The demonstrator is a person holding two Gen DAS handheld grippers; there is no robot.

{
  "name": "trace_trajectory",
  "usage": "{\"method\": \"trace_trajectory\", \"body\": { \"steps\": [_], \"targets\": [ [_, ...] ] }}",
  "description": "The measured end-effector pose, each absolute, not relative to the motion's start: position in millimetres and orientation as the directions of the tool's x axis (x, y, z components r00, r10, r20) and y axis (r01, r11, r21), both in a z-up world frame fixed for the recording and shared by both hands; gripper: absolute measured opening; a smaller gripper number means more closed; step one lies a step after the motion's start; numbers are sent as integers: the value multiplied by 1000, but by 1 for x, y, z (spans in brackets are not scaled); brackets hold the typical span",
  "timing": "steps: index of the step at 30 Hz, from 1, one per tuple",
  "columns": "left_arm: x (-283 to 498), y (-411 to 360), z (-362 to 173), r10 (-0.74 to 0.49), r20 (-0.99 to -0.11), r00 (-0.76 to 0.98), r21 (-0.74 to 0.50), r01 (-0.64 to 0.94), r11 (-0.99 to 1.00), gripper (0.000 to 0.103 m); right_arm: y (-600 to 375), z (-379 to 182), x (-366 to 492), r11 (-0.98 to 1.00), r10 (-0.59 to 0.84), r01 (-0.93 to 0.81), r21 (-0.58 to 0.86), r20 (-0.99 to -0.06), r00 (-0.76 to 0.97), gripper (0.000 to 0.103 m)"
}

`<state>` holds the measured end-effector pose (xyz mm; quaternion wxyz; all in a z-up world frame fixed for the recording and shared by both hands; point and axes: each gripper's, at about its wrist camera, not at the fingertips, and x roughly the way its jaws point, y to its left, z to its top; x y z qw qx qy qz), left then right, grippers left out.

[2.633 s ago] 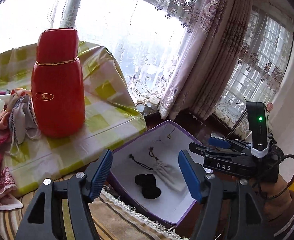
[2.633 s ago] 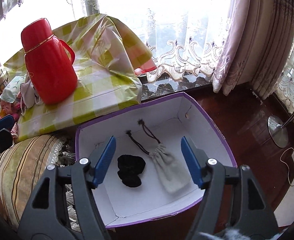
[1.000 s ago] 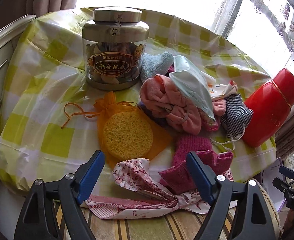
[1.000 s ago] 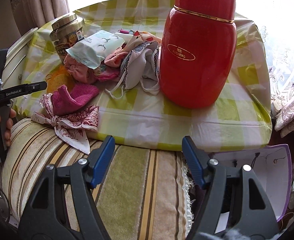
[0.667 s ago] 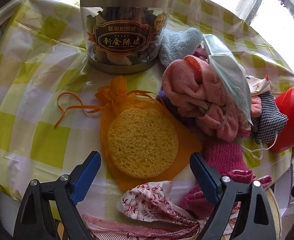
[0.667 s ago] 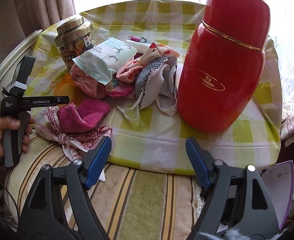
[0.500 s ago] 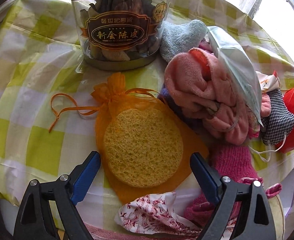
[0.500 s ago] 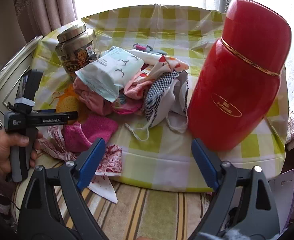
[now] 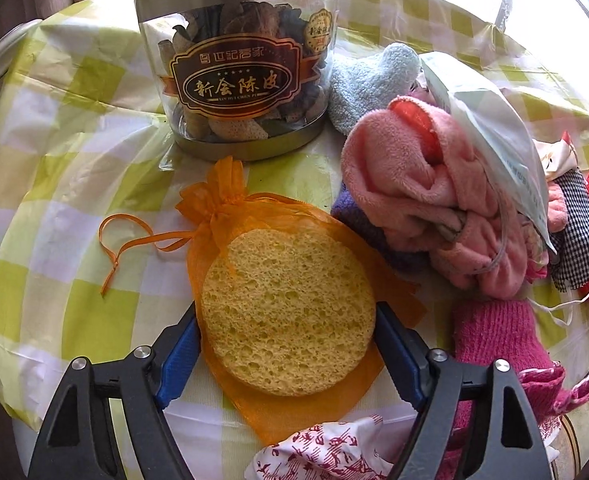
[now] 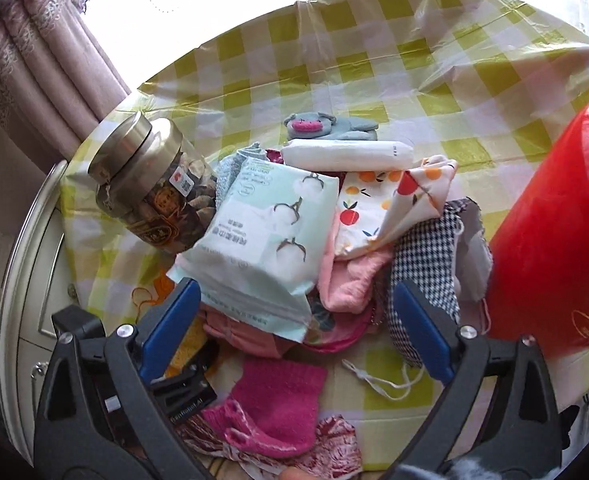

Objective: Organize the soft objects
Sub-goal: 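Grasp the orange mesh bag with the left tool while the right tool grasps the tissue pack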

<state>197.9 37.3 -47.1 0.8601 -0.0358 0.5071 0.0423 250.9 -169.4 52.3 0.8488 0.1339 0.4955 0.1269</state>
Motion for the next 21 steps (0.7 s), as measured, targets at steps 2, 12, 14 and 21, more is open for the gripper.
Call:
{"method": "trace_trajectory", "body": {
  "steps": [2, 12, 14, 21],
  "targets": [
    [196, 37, -47, 37, -871, 491, -19, -109, 994, 81, -163, 51, 264, 930, 345, -58, 363, -809, 477, 99],
    [184, 39, -45, 28, -855, 518, -34, -111, 993, 81, -129, 28, 310, 946, 301, -24, 325, -845, 442, 99],
    [183, 39, -44, 26, -853, 522, -37, -111, 993, 81, -124, 20, 314, 950, 293, -28, 311, -857, 423, 99],
    [180, 44, -42, 14, -846, 533, -55, -112, 992, 81, -117, 5, 311, 953, 301, -98, 287, -858, 417, 84]
  ]
}}
